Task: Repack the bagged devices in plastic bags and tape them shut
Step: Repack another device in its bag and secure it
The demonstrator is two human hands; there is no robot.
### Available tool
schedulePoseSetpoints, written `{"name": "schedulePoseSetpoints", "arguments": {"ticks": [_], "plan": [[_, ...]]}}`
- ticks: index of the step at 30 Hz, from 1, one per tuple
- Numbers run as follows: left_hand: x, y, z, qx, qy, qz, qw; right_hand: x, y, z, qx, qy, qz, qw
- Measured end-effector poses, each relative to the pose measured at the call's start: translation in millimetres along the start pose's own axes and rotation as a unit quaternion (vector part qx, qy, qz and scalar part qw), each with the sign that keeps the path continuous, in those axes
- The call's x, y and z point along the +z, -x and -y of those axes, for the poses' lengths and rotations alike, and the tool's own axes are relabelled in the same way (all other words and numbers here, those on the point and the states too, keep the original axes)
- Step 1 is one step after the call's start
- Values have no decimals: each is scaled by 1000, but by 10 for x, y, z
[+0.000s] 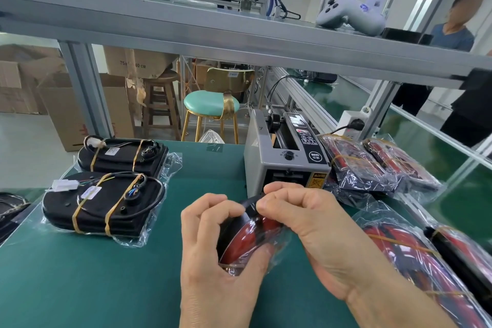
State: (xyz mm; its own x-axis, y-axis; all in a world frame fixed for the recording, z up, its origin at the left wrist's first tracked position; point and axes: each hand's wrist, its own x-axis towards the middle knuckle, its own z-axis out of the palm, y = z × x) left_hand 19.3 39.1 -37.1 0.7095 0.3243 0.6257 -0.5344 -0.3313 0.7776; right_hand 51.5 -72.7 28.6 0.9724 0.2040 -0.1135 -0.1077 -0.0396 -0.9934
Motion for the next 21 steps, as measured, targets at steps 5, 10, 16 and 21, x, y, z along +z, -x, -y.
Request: {"name": "schedulePoseSetpoints", "arguments": {"ticks": [5,10,16,21], "plan": [[12,9,25,31,-27,9,999,27,9,11,-22,23,-12,999],[17,17,41,39,-52,8,998,61,6,-14,-62,64,-42,995],[10,41,22,-34,-15,-12,999,60,0,-18,-58,60,-40,996],[16,51,-20,-90,23,-19,995,11,0,6,-5,14,-9,1000]]}}
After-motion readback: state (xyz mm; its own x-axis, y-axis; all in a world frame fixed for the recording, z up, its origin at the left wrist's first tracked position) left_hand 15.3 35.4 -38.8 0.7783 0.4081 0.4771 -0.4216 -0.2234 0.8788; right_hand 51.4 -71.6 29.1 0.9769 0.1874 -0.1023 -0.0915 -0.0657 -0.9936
